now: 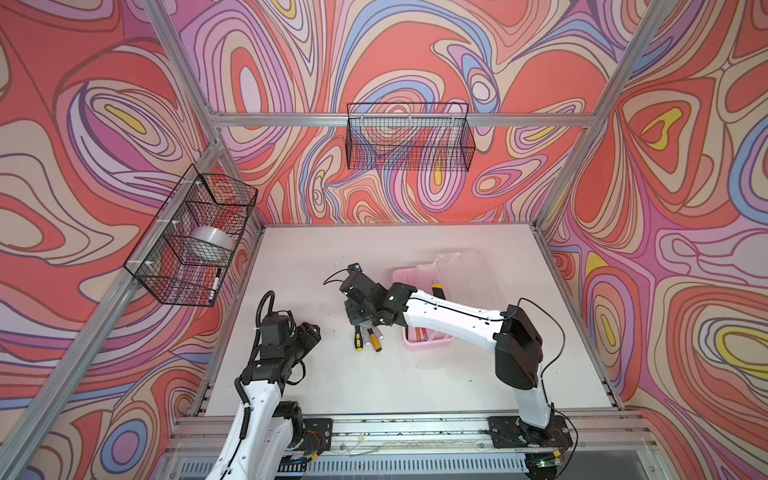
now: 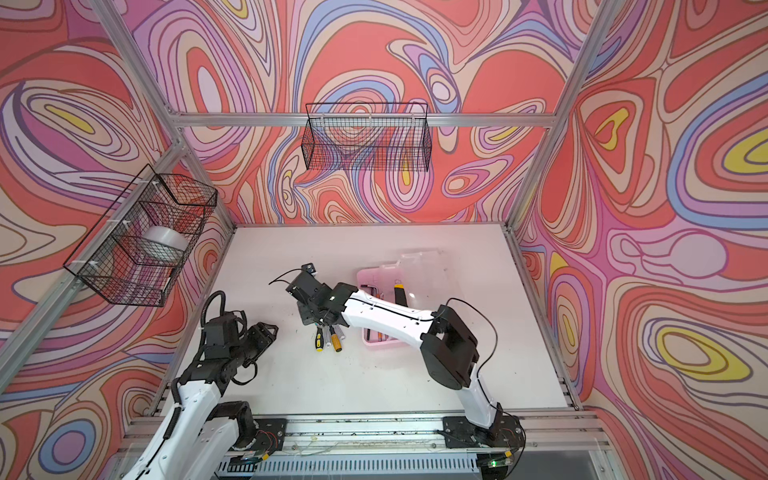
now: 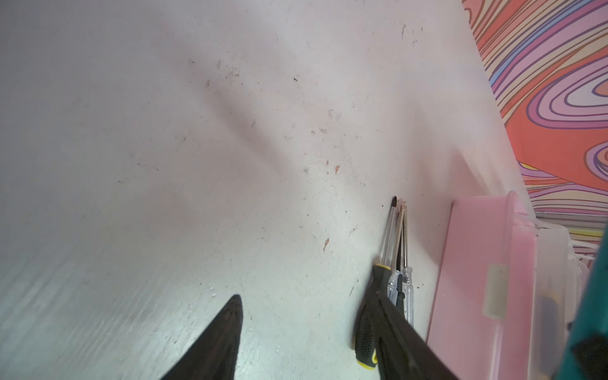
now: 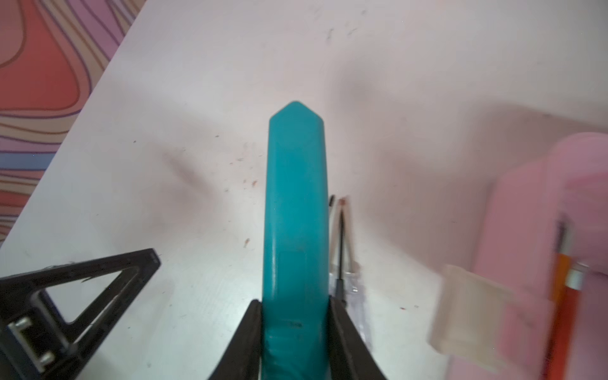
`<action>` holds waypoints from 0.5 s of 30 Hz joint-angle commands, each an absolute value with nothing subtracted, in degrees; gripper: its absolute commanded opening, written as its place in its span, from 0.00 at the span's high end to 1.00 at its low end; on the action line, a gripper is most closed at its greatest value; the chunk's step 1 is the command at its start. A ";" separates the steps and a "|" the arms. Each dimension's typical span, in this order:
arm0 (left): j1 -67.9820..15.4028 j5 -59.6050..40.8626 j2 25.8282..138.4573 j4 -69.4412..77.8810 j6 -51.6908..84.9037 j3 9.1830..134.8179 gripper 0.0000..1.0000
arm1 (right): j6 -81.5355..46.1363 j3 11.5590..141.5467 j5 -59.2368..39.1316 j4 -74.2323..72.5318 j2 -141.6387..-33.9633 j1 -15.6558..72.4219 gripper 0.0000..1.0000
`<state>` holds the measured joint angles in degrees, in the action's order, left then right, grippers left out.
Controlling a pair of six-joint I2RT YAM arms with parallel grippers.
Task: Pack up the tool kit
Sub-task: 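Lift the teal knife with the right gripper and carry it over the box, then lower the teal knife into the box beside the black-yellow knife and open the right gripper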
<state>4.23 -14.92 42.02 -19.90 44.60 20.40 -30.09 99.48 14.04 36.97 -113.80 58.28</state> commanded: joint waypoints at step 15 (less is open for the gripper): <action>-23.41 -3.66 71.09 -7.45 43.70 40.56 0.38 | -31.35 77.73 23.11 41.94 -91.75 44.42 0.69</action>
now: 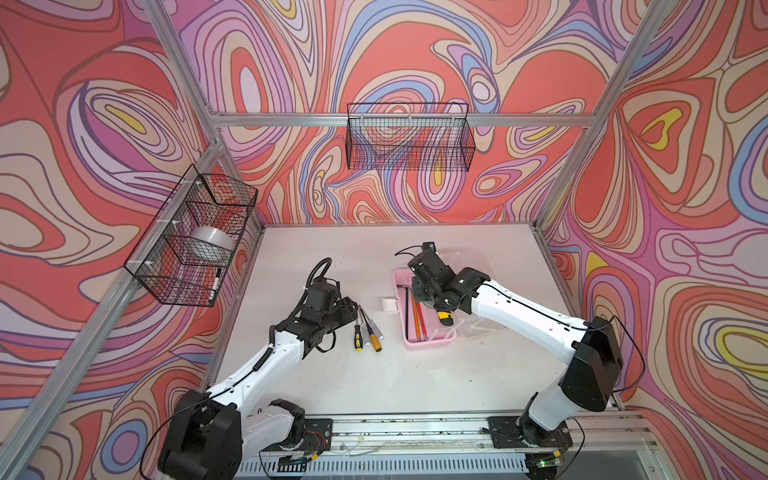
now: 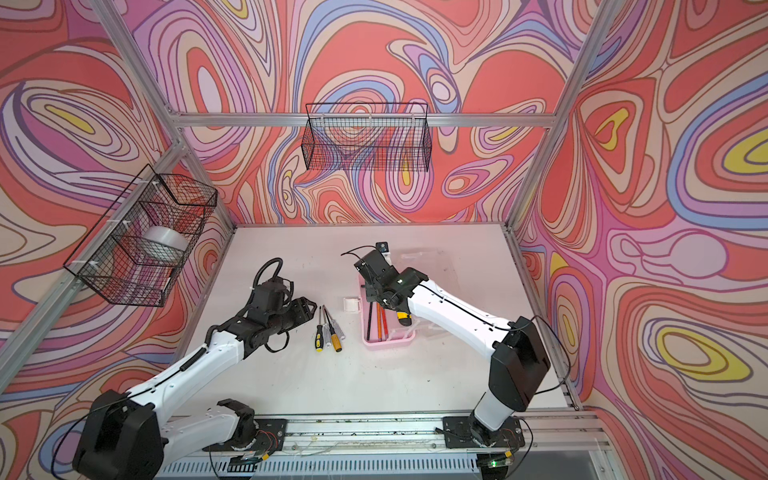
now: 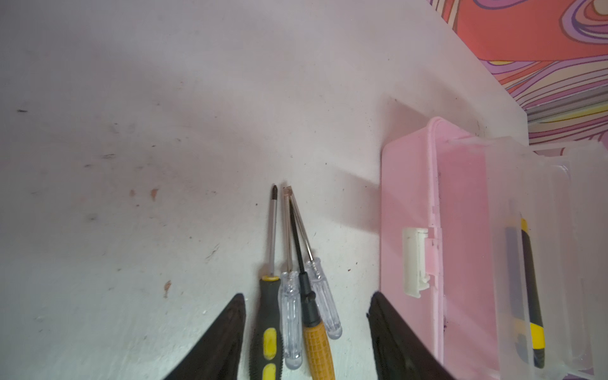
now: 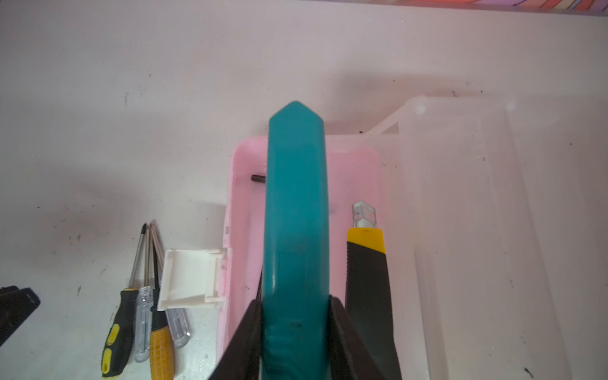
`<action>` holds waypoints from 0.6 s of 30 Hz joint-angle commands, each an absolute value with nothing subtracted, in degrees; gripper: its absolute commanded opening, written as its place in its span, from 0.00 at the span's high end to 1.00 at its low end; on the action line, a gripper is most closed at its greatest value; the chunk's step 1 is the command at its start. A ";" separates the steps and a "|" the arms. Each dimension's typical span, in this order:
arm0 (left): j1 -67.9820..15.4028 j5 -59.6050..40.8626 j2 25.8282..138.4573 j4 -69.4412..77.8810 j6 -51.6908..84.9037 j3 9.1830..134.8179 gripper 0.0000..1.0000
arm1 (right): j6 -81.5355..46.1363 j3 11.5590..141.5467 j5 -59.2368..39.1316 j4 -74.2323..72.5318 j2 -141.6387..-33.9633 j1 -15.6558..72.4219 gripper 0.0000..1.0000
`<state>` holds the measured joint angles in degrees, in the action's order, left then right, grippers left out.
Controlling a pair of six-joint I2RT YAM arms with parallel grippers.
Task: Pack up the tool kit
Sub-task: 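Lower the teal knife into the box beside the black-yellow knife and open the right gripper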
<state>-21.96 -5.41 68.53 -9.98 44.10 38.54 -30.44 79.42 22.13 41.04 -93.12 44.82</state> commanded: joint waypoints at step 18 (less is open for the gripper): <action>-27.89 -2.98 76.75 -8.75 44.03 44.49 0.38 | -32.59 70.60 19.08 37.97 -90.64 41.94 0.51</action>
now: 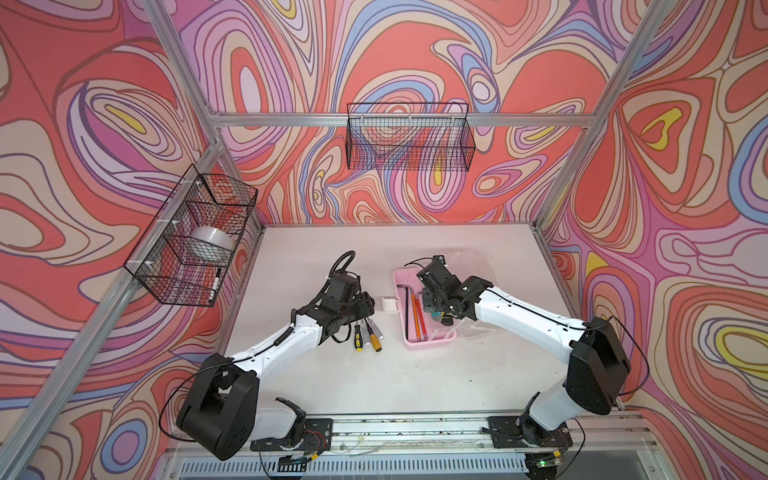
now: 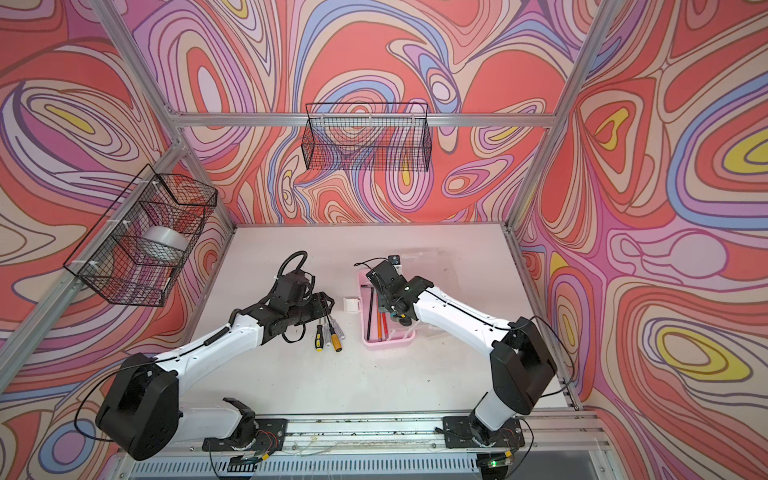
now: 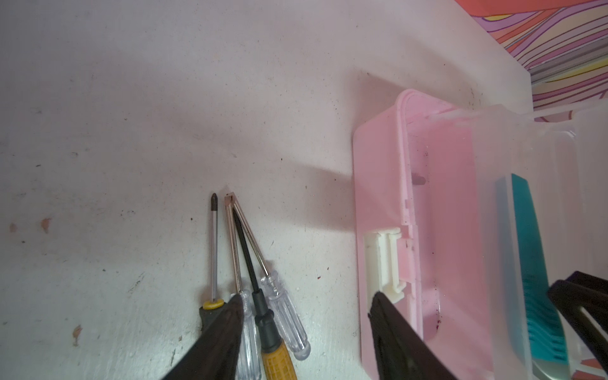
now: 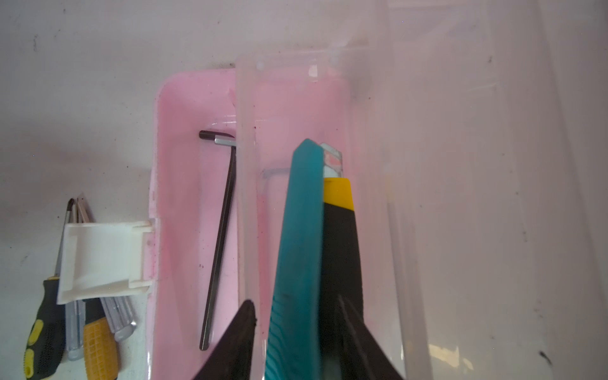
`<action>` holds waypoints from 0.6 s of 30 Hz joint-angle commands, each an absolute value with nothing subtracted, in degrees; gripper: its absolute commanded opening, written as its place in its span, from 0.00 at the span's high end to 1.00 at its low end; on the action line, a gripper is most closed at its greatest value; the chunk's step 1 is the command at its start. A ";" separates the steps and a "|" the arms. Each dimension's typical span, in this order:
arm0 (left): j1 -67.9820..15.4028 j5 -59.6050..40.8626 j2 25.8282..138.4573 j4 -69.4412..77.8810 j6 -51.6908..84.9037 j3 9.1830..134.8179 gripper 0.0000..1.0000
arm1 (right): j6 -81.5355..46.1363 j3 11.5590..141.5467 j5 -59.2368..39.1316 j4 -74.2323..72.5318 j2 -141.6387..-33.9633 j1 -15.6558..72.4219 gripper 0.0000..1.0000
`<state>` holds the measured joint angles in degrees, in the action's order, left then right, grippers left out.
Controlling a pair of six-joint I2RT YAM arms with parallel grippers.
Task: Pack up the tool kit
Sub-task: 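Lower the teal knife into the box beside the black-yellow knife and open the right gripper, then raise the open right gripper and move it back toward the screwdrivers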
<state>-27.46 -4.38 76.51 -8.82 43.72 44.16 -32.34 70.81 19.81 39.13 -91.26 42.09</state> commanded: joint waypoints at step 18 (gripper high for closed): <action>-27.95 0.02 70.73 -11.30 42.90 39.71 0.38 | -27.41 80.53 15.59 40.13 -91.32 41.94 0.65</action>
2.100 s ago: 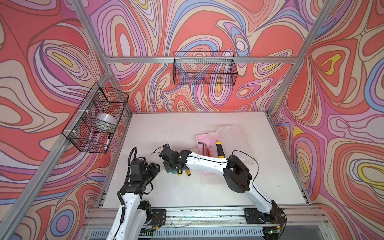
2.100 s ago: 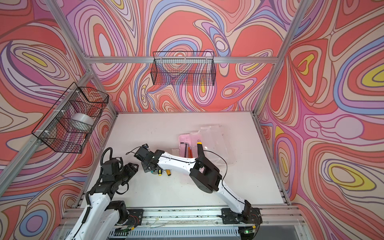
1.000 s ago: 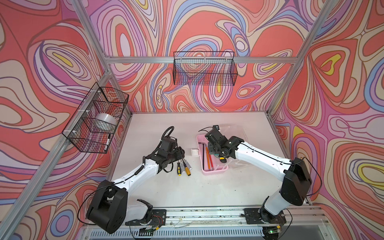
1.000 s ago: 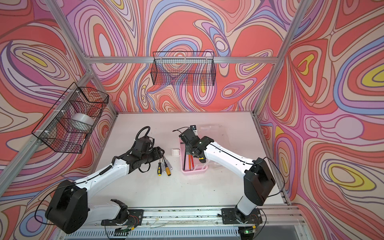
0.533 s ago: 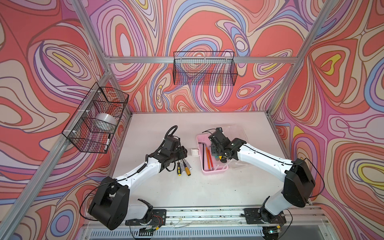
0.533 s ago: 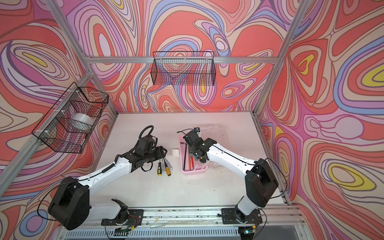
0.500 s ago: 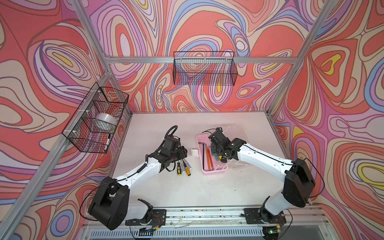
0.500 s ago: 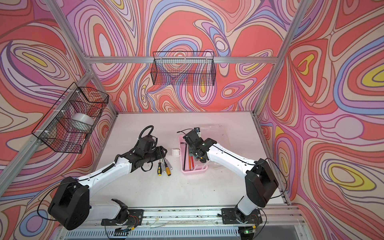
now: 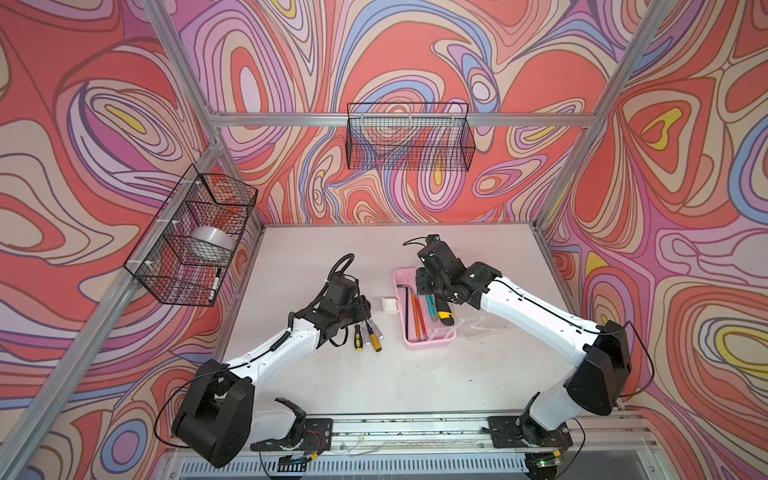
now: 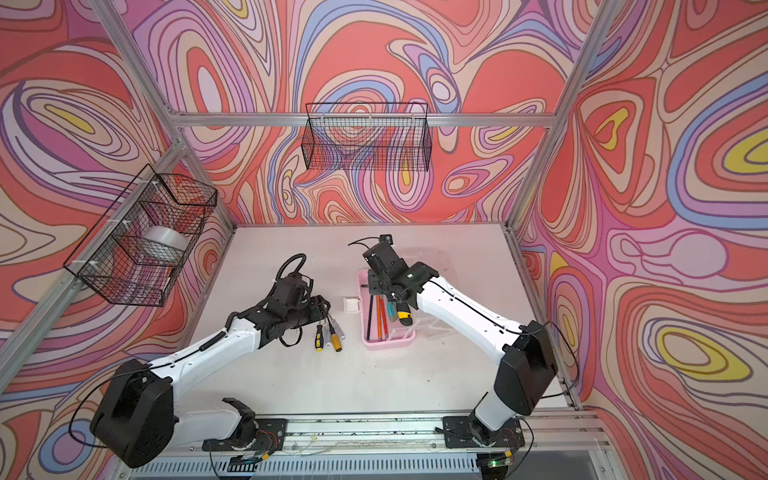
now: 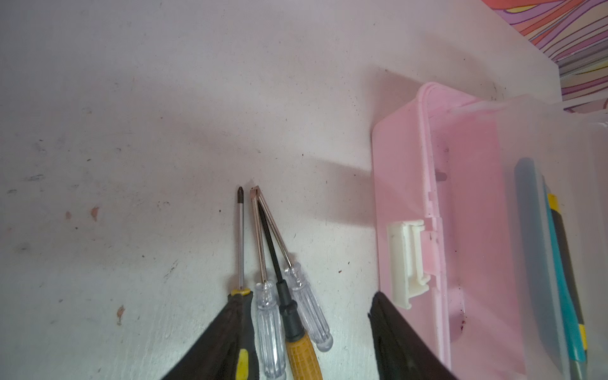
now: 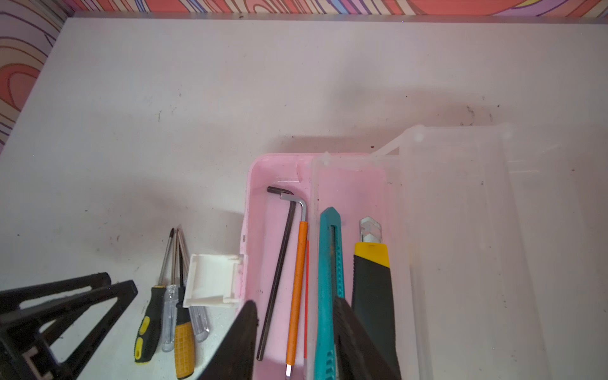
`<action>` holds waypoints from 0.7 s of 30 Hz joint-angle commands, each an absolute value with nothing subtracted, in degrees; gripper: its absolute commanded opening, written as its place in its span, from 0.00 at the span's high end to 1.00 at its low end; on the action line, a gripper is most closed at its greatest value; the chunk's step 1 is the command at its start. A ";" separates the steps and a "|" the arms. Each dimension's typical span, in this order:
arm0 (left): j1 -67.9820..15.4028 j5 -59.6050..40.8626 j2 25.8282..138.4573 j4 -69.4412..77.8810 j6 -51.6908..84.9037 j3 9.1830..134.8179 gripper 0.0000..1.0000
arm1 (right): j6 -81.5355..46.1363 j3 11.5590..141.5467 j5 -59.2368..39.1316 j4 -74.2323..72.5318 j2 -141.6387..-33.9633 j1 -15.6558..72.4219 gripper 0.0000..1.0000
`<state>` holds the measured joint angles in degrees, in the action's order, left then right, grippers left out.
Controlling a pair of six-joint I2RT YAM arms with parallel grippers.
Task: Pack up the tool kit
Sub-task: 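Raise the open right gripper and move it back toward the screwdrivers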
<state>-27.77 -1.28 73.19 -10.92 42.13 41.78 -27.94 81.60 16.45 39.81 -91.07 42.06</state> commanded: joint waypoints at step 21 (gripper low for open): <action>-27.95 0.41 68.20 -10.54 43.85 36.44 0.38 | -32.56 69.98 14.78 34.89 -96.06 41.91 0.91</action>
<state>-27.77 -0.95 68.34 -10.50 43.62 36.64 -32.03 70.63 14.90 35.90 -93.60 42.06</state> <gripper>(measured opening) 0.616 0.094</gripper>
